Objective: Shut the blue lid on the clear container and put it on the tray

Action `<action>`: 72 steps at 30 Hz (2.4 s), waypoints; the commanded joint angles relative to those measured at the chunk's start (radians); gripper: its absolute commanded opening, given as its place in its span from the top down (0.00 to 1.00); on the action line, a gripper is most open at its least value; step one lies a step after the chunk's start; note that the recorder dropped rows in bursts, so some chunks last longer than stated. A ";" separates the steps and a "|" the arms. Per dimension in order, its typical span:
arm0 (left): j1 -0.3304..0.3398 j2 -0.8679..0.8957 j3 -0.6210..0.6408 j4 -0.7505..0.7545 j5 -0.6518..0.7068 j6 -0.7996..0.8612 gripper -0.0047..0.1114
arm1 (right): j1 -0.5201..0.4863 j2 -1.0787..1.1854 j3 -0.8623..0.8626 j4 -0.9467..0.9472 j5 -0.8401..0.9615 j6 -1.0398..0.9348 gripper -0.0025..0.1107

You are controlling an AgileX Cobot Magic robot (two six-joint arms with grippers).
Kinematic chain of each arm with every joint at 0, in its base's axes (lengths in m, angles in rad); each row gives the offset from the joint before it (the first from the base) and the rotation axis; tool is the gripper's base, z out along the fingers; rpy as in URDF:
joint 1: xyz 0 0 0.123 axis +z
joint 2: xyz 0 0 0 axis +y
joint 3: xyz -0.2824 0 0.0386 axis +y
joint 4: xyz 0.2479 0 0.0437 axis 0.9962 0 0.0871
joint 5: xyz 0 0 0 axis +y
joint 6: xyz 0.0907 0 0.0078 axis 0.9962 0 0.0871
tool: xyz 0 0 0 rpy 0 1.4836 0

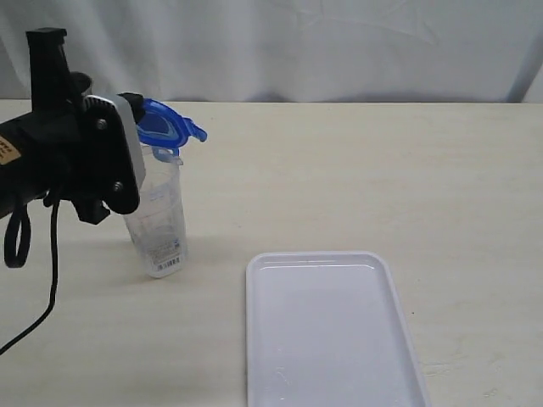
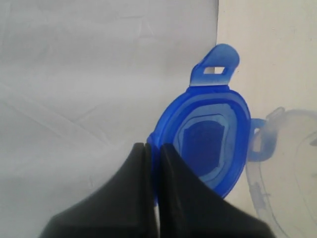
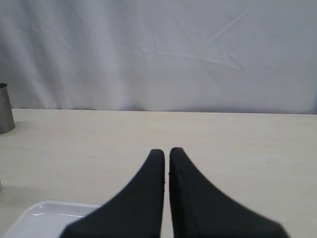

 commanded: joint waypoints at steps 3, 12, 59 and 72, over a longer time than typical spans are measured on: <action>-0.027 0.001 0.013 -0.186 -0.057 0.183 0.96 | -0.003 -0.003 0.001 0.000 -0.010 0.004 0.94; -0.045 0.001 0.067 -0.133 -0.121 0.185 0.96 | -0.003 -0.003 0.001 0.000 -0.010 0.004 0.94; -0.108 0.001 0.159 -0.273 0.010 0.242 0.96 | -0.003 -0.003 0.001 0.000 -0.010 0.004 0.94; -0.108 -0.064 0.159 -0.273 0.089 0.242 0.96 | -0.003 -0.003 0.001 0.000 -0.010 0.004 0.94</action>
